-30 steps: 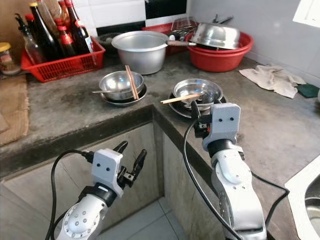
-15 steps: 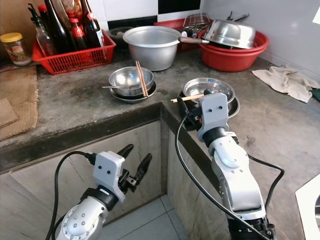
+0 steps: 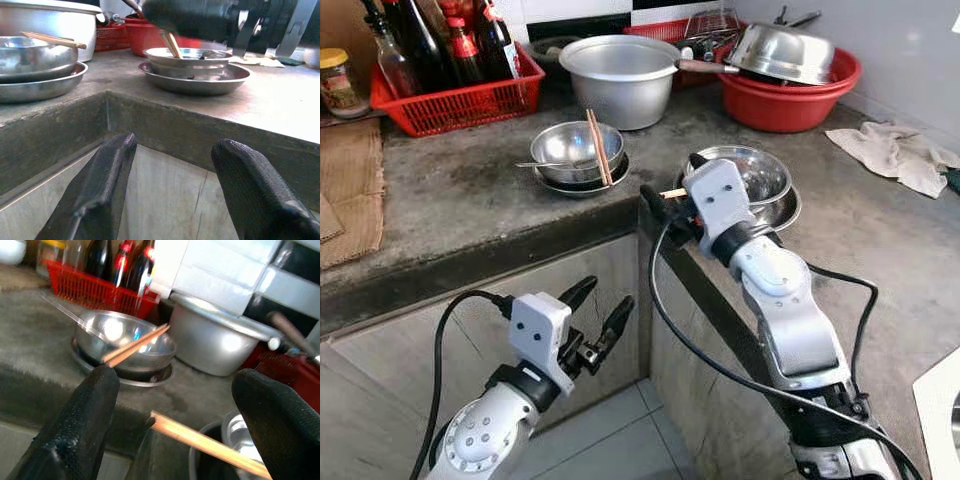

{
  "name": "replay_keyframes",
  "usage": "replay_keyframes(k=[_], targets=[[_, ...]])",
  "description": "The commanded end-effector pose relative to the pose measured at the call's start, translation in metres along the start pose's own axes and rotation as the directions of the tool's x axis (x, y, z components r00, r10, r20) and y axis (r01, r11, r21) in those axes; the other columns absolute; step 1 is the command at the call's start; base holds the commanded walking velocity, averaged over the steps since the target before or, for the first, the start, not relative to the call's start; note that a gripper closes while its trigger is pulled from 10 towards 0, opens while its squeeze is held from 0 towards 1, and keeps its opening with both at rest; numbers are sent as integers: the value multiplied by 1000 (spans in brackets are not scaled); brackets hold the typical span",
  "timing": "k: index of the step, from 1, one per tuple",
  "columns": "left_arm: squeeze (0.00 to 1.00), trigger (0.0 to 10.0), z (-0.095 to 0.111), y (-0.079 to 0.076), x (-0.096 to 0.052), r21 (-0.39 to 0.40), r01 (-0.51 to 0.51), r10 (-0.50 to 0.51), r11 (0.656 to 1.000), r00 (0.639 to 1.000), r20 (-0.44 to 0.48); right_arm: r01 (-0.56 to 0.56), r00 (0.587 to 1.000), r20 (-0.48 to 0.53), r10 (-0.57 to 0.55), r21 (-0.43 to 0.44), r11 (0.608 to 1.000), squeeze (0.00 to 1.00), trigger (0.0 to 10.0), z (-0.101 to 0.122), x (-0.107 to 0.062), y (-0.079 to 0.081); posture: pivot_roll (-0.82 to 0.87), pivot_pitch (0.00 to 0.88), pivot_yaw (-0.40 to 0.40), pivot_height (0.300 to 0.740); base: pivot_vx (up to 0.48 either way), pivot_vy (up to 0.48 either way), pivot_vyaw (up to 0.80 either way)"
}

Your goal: Kitchen organization

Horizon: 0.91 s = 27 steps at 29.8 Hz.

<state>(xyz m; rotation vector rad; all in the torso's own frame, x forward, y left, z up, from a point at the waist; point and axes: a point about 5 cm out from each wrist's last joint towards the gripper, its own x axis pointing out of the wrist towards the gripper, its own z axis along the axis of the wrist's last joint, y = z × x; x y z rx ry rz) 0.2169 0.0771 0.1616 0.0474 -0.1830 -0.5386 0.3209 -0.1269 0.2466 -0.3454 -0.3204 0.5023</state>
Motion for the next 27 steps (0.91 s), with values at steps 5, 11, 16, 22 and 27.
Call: replay_keyframes(k=[5, 11, 16, 22, 27], targets=[[0, 10000, 5, -3, -3, -2, 0, 0, 1000, 1000, 30, -74, 997, -25, 72, -73, 995, 0, 10000, -2, 10, 6, 154, 152, -58, 740, 0, 0, 0], [0, 10000, 5, -4, -3, -1, 0, 0, 1000, 999, 35, -75, 994, -94, 62, -141, 987, 0, 10000, -11, 16, 2, 152, 144, -63, 740, 0, 0, 0], [0, 10000, 8, -5, -2, 0, -2, 2, 1000, 999, 45, -47, 994, -107, 28, -174, 984, 0, 10000, -12, 18, -3, 151, 144, -60, 740, 0, 0, 0], [0, 10000, 7, -6, -2, 1, 3, -3, 1000, 999, 43, -9, 995, -99, -10, -183, 983, 0, 10000, -11, 20, -11, 150, 127, -61, 740, 0, 0, 0], [0, 10000, 5, -6, -2, 3, 5, -5, 1000, 999, 39, -15, 995, -100, -3, -184, 983, 0, 5020, -11, 21, -10, 152, 124, -59, 740, 0, 0, 0]])
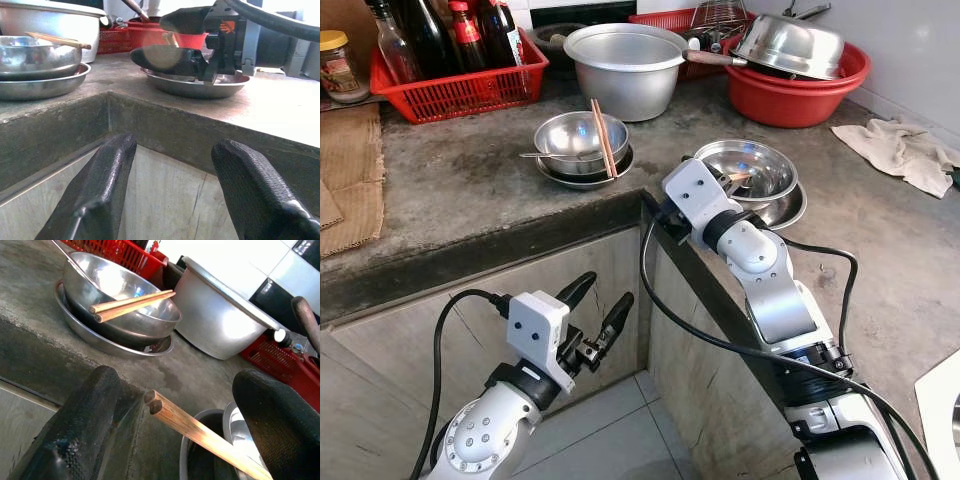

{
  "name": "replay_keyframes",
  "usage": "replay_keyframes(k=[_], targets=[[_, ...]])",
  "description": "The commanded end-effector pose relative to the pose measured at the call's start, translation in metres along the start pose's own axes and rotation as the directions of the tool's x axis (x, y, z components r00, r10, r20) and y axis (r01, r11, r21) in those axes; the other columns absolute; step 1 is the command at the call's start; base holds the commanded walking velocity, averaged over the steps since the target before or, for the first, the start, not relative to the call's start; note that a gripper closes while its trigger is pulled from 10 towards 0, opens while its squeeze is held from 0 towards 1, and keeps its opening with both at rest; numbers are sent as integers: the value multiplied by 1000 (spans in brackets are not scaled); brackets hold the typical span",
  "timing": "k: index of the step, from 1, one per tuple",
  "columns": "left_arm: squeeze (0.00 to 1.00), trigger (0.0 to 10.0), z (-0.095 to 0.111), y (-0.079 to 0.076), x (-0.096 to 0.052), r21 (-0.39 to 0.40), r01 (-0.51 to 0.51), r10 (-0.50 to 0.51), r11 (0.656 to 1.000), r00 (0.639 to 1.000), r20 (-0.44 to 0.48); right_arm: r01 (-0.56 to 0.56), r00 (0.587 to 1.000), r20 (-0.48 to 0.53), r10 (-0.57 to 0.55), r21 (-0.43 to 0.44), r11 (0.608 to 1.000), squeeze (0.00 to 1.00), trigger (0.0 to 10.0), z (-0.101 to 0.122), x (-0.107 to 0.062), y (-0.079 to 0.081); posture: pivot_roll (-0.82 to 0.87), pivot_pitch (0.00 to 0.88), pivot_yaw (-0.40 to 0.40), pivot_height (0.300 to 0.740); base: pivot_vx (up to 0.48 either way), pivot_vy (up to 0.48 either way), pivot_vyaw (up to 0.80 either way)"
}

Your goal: Kitchen organization

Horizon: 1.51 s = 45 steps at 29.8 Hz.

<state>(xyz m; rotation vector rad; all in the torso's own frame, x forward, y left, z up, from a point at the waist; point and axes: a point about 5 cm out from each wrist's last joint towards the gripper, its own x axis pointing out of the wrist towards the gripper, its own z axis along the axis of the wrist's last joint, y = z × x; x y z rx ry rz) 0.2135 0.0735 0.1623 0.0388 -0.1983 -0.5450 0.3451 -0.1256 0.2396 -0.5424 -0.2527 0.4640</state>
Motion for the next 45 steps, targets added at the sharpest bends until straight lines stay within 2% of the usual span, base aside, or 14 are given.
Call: replay_keyframes(k=[1, 2, 8, 9, 10, 11, 12, 13, 35, 41, 45], targets=[[0, 10000, 4, -1, -2, 8, 0, 0, 1000, 1000, 22, 4, 1000, 13, -4, -12, 1000, 0, 8392, 3, 1, -4, 152, 124, -59, 740, 0, 0, 0], [0, 10000, 4, -1, -2, 8, -1, 1, 1000, 1000, 22, 2, 1000, 12, -2, -13, 1000, 0, 10000, 3, 1, -3, 154, 121, -62, 740, 0, 0, 0], [0, 10000, 5, -1, -2, 10, -2, 2, 1000, 1000, 25, 0, 1000, -1, 0, -22, 1000, 0, 10000, 1, 2, -3, 152, 121, -62, 740, 0, 0, 0], [0, 10000, 5, -1, -2, 10, -2, 1, 1000, 1000, 26, 3, 1000, -6, -3, -26, 1000, 0, 9647, 0, 2, -4, 152, 121, -62, 740, 0, 0, 0], [0, 10000, 5, -1, -2, 10, -1, 1, 1000, 1000, 26, 6, 1000, -10, -6, -29, 1000, 0, 7412, -1, 3, -4, 153, 123, -66, 740, 0, 0, 0], [0, 10000, 5, -1, -1, 10, -2, 2, 1000, 1000, 27, 8, 1000, -15, -8, -31, 1000, 0, 3961, -1, 3, -4, 153, 124, -65, 740, 0, 0, 0], [0, 10000, 5, -1, -1, 10, -2, 2, 1000, 1000, 27, 8, 1000, -15, -8, -31, 1000, 0, 3961, -1, 3, -4, 153, 124, -65, 740, 0, 0, 0], [0, 10000, 5, -2, -1, 11, -1, 1, 1000, 1000, 28, 13, 1000, -18, -13, -34, 999, 0, 0, -2, 3, -5, 153, 127, -67, 740, 0, 0, 0], [0, 10000, 5, 0, -1, 20, -18, 18, 1000, 1000, 25, 59, 998, 11, -59, -56, 997, 0, 0, 3, 4, -14, 151, 135, -66, 740, 0, 0, 0], [0, 10000, 4, 1, -1, 22, -23, 23, 999, 999, 23, 119, 992, 46, -117, -58, 991, 0, 0, 9, 3, -20, 151, 135, -62, 740, 0, 0, 0], [0, 10000, 4, 3, 0, 27, -28, 27, 999, 999, 24, 231, 969, 99, -227, -26, 973, 0, 0, 20, -2, -29, 150, 132, -59, 740, 0, 0, 0]])
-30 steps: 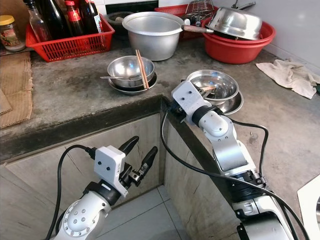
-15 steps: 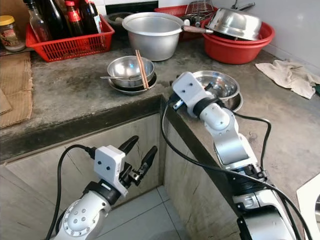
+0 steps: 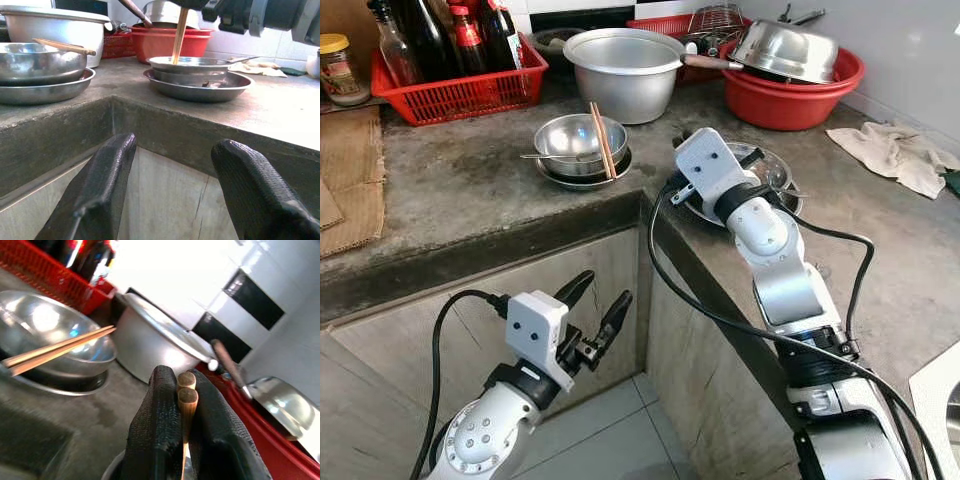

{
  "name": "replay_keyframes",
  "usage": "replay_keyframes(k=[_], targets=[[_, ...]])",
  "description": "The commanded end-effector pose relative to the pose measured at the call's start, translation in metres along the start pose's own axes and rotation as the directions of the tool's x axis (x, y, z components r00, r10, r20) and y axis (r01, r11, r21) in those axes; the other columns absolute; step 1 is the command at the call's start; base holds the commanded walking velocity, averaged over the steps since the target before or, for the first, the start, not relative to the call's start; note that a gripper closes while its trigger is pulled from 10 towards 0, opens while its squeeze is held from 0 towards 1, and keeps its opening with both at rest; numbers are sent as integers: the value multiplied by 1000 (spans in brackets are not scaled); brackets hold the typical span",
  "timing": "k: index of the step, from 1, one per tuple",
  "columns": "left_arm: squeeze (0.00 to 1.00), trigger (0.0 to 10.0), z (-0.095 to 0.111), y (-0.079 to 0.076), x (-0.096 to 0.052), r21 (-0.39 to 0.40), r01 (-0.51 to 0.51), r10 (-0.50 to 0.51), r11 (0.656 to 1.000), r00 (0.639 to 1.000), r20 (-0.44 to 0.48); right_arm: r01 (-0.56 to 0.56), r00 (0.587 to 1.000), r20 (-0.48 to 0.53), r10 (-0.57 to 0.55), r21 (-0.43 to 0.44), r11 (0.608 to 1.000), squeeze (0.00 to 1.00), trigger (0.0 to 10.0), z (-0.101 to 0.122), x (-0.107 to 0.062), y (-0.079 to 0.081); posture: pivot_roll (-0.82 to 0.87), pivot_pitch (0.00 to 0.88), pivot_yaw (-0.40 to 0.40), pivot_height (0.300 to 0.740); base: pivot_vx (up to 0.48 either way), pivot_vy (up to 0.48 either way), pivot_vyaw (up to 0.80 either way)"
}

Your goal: Kitchen organization

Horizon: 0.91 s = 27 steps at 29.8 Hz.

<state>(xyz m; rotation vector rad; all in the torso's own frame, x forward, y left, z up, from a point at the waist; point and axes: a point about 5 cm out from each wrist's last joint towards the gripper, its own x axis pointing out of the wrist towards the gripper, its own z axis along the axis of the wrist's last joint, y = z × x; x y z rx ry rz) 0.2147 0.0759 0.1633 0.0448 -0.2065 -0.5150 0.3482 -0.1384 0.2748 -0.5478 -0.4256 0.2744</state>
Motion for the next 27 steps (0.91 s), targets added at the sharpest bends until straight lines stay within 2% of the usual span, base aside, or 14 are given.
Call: replay_keyframes(k=[1, 5, 8, 13, 15, 20, 21, 22, 23, 24, 25, 27], targets=[[0, 10000, 4, 1, 0, 17, 1, -1, 1000, 1000, 19, 36, 999, -7, -36, 30, 999, 0, 0, -1, -3, -1, 150, 131, -57, 740, 0, 0, 0], [0, 10000, 3, 2, 1, 21, -2, 1, 1000, 1000, 19, 171, 984, 38, -173, 69, 983, 0, 0, 8, -11, -11, 151, 126, -54, 740, 0, 0, 0], [0, 10000, 3, 3, 1, 24, -7, 6, 1000, 1000, 19, 255, 962, 59, -266, 152, 955, 0, 0, 14, -21, -17, 151, 124, -52, 740, 0, 0, 0], [0, 10000, 2, 5, 2, 28, -12, 11, 1000, 1000, 17, 292, 947, 72, -313, 209, 933, 0, 0, 19, -31, -18, 143, 117, -46, 740, 0, 0, 0], [0, 10000, 1, 6, 2, 29, -14, 13, 999, 1000, 16, 333, 931, 57, -361, 274, 902, 0, 0, 22, -39, -18, 142, 112, -43, 740, 0, 0, 0], [0, 10000, 1, 6, 3, 32, -17, 16, 999, 1000, 15, 356, 918, 56, -393, 327, 876, 0, 0, 27, -45, -19, 142, 100, -37, 740, 0, 0, 0], [0, 10000, 2, 8, 3, 38, -23, 22, 999, 1000, 17, 358, 914, 45, -403, 375, 855, 0, 0, 28, -50, -20, 143, 96, -36, 740, 0, 0, 0], [0, 10000, 3, 9, 3, 39, -25, 25, 999, 1000, 19, 362, 910, 39, -413, 410, 837, 0, 4078, 30, -52, -23, 144, 92, -33, 740, 0, 0, 0], [0, 10000, 3, 9, 3, 39, -27, 26, 999, 999, 21, 364, 908, 36, -418, 432, 825, 0, 4078, 31, -54, -26, 144, 92, -31, 740, 0, 0, 0], [0, 10000, 3, 10, 3, 39, -28, 27, 999, 999, 21, 364, 906, 33, -423, 449, 816, 0, 10000, 32, -54, -28, 142, 88, -31, 740, 0, 0, 0], [0, 10000, 3, 10, 3, 39, -28, 27, 999, 999, 21, 364, 906, 33, -423, 449, 816, 0, 10000, 32, -54, -28, 142, 88, -31, 740, 0, 0, 0], [0, 10000, 3, 12, 4, 38, -32, 31, 999, 999, 24, 354, 904, 34, -427, 503, 789, 0, 10000, 36, -56, -32, 141, 82, -27, 740, 0, 0, 0]])
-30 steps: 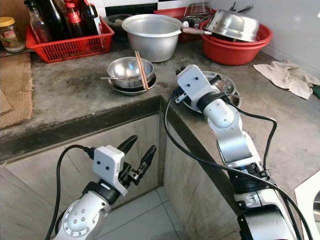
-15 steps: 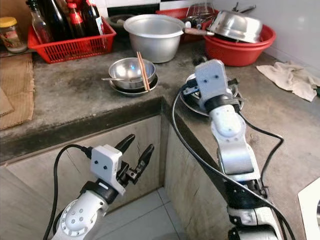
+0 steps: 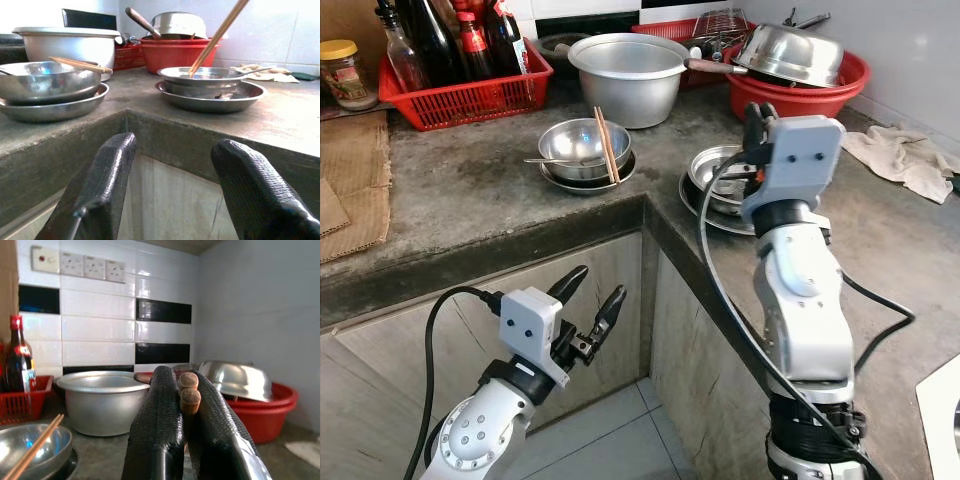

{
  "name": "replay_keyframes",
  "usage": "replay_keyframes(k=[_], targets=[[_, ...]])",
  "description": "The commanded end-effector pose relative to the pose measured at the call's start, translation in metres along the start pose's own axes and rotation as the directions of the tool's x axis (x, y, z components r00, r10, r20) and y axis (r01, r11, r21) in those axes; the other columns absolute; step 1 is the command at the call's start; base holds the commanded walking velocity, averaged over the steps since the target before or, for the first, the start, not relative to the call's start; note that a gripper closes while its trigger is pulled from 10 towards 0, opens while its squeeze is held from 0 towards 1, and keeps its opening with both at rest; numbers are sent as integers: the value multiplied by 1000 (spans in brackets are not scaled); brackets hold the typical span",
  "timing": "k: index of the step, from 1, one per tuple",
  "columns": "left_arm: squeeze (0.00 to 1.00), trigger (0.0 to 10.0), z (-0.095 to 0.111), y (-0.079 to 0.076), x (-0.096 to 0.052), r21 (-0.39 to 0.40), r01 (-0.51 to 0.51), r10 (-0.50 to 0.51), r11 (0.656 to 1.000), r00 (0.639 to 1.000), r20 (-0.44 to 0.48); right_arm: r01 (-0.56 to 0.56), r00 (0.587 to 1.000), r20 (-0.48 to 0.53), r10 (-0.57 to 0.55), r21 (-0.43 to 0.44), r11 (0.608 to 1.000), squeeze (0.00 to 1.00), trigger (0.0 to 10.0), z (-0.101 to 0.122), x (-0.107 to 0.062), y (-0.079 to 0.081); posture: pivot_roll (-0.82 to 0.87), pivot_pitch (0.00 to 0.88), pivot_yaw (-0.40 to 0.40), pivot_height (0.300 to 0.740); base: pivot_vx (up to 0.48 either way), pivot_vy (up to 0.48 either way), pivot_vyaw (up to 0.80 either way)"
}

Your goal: Kitchen organization

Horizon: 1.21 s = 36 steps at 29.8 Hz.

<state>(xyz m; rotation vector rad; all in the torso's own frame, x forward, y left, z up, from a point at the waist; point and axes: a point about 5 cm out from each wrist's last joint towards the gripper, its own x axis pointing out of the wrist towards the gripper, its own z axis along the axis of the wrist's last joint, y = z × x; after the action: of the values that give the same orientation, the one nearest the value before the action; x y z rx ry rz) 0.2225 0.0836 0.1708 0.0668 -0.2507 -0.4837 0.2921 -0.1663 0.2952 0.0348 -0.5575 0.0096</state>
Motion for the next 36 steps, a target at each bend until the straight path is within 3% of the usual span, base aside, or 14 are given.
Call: replay_keyframes(k=[1, 8, 14, 19, 25, 26, 27, 28, 36], targets=[[0, 10000, -3, 1, 0, 4, -3, 3, 1000, 1000, -12, 1, 1000, 24, -2, 47, 999, 0, 10000, 10, -1, -2, 139, 79, -27, 740, 0, 0, 0], [0, 10000, -3, 4, 1, 4, -17, 17, 1000, 1000, -17, 20, 1000, 15, -21, 115, 993, 0, 10000, 10, -13, -1, 141, 62, -21, 740, 0, 0, -549], [0, 10000, -3, 4, 3, 10, -10, 10, 1000, 1000, -19, 27, 997, 65, -35, 127, 992, 0, 10000, 20, -4, 2, 144, 50, -17, 740, 0, 446, -769], [0, 10000, -2, 7, 3, 14, -22, 22, 1000, 1000, -8, 96, 984, 146, -98, 23, 995, 0, 10000, 37, 2, -7, 142, 44, -19, 740, 0, 0, -769], [0, 10000, -4, 5, 4, 7, -16, 16, 1000, 1000, -19, 94, 987, 137, -87, -49, 994, 0, 10000, 34, -1, -6, 140, 55, -17, 740, 0, 239, -769], [0, 10000, -5, 5, 4, 21, -17, 18, 1000, 999, -30, 118, 988, 121, -100, -155, 981, 0, 10000, 29, -5, -8, 140, 55, -17, 740, 0, 480, -769], [0, 10000, -5, 5, 4, 21, -17, 18, 1000, 999, -30, 118, 988, 121, -100, -155, 981, 0, 10000, 29, -5, -8, 140, 55, -17, 740, 0, 480, -769], [0, 10000, -6, 6, 4, 15, -23, 24, 1000, 999, -29, 132, 988, 109, -108, -240, 962, 0, 10000, 23, -12, -10, 140, 60, -15, 740, 0, 480, -769], [0, 10000, -5, 6, 5, 11, -16, 16, 1000, 1000, -18, 140, 989, 81, -122, -280, 950, 0, 10000, 17, -22, -10, 132, 65, -11, 740, 0, 0, -769]])
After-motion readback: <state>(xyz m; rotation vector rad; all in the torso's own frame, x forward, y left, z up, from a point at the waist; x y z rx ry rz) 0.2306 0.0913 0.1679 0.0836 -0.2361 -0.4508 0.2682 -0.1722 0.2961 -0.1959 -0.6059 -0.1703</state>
